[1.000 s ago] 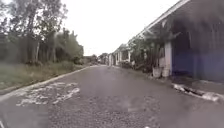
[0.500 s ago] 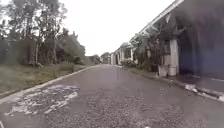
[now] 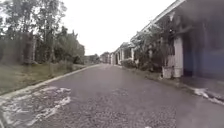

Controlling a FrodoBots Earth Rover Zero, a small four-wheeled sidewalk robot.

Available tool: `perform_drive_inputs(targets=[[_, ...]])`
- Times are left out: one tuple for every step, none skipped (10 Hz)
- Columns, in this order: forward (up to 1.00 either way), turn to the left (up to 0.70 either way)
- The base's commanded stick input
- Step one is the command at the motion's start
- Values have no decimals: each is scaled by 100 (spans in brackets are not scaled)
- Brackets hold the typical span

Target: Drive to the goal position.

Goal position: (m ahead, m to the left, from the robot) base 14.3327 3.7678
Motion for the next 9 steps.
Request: perform_drive_inputs(targets=[[70, 0], [85, 0], [85, 0], [100, 0], [100, 0], [100, 0], [100, 0], [100, 0], [100, 0]])
